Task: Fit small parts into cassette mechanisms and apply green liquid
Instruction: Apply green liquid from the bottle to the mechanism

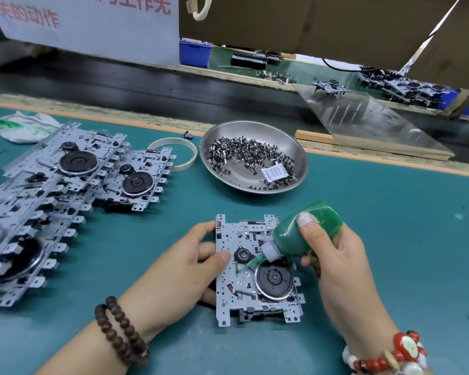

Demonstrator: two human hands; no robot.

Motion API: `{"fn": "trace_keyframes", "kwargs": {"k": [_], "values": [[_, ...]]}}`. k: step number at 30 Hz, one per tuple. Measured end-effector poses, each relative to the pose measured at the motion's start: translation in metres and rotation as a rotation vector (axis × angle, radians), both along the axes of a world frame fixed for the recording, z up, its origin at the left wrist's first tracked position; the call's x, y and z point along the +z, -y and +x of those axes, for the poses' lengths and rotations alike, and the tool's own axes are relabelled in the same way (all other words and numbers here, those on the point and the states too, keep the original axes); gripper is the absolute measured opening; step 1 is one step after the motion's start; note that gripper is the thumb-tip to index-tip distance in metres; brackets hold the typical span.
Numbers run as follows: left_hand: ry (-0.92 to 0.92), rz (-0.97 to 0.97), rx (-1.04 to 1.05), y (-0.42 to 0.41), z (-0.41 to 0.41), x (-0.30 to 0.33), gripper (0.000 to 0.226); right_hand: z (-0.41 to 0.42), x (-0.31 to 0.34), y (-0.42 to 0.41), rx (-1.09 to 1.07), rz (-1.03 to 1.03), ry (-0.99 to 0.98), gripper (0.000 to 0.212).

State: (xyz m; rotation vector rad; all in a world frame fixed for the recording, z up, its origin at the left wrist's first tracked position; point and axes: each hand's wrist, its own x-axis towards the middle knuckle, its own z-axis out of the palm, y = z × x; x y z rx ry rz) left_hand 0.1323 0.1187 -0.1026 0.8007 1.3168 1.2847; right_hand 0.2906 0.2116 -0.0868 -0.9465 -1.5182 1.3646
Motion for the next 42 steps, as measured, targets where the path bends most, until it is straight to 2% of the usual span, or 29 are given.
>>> {"fn": "trace_keyframes", "kwargs": {"k": [19, 21, 26, 29, 32, 35, 37, 38, 40, 42], "values": [[0.032, 0.009, 0.006, -0.001, 0.000, 0.003, 0.034, 0.002, 0.002, -0.001, 0.004, -0.044, 0.002, 0.025], [0.066, 0.017, -0.003, 0.001, -0.001, 0.005, 0.036, 0.005, 0.004, -0.001, -0.005, -0.099, -0.039, 0.029], [0.118, 0.034, -0.004, 0.002, -0.003, 0.007, 0.040, 0.011, 0.012, -0.003, 0.056, -0.333, -0.333, 0.039], [0.172, 0.035, 0.045, 0.000, -0.005, 0.005, 0.041, 0.009, 0.017, 0.000, 0.074, -0.413, -0.328, 0.034], [0.267, 0.022, 0.103, 0.000, -0.008, 0.006, 0.038, 0.009, 0.020, -0.003, 0.009, -0.529, -0.335, 0.042], [0.322, 0.010, 0.151, 0.000, -0.011, 0.010, 0.035, 0.014, 0.023, -0.009, 0.043, -0.656, -0.471, 0.046], [0.295, 0.026, 0.215, 0.000, -0.014, 0.015, 0.035, 0.020, 0.025, -0.013, 0.077, -0.648, -0.522, 0.047], [0.254, 0.038, 0.255, 0.000, -0.015, 0.018, 0.036, 0.024, 0.023, -0.015, 0.084, -0.603, -0.490, 0.042], [0.146, 0.057, 0.317, 0.000, -0.017, 0.023, 0.038, 0.026, 0.018, -0.017, 0.071, -0.454, -0.303, 0.033], [0.069, 0.067, 0.348, -0.001, -0.020, 0.031, 0.039, 0.027, 0.010, -0.017, -0.019, -0.267, -0.018, 0.044]]}}
